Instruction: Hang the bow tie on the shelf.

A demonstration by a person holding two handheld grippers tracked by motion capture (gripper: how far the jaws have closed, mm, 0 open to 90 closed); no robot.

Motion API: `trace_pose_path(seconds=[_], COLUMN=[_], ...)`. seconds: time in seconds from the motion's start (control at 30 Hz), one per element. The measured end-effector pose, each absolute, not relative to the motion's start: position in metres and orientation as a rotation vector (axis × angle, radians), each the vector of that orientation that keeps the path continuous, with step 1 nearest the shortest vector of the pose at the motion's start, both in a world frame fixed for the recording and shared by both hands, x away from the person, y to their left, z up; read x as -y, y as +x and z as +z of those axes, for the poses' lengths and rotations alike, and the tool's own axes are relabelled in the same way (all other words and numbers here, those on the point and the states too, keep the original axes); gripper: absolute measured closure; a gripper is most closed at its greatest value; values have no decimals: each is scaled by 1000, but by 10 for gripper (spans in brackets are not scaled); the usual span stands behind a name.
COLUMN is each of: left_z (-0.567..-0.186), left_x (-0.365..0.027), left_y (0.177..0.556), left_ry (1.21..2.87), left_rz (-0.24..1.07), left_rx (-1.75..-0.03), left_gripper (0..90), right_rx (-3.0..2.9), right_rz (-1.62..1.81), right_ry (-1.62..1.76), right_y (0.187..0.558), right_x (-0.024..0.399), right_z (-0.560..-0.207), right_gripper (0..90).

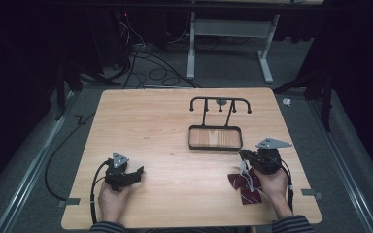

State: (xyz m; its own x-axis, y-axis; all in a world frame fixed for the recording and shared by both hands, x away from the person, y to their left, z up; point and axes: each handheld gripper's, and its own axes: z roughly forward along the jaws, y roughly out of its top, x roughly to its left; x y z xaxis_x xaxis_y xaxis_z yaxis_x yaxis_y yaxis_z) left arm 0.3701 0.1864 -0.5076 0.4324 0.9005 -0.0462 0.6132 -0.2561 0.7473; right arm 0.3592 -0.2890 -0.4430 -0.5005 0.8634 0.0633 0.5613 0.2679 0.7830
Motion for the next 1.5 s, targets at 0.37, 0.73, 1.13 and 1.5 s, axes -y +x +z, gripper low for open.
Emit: trace_pose_path(seconds=[0.37, 0.73, 1.13, 1.5], left_z=[-508, -507, -508, -507], left_x=[-187, -187, -187, -187], left_y=[370, 370, 370, 370], left_ry=[1972, 1972, 1972, 1973], left_rz=[511, 508, 511, 509], left_rx=[-1275, -1275, -1275, -1275], left_gripper=[282, 281, 282, 282], right_rx=[-2161, -2151, -2159, -2162], right_rz=[1134, 1178, 1222, 1246], right_ry=[1181, 1073, 989, 962], right_y=[354, 351, 358, 369], right_x=[283, 274, 265, 258], right_z=[-404, -365, -340, -326], right_gripper=[895, 896, 896, 896])
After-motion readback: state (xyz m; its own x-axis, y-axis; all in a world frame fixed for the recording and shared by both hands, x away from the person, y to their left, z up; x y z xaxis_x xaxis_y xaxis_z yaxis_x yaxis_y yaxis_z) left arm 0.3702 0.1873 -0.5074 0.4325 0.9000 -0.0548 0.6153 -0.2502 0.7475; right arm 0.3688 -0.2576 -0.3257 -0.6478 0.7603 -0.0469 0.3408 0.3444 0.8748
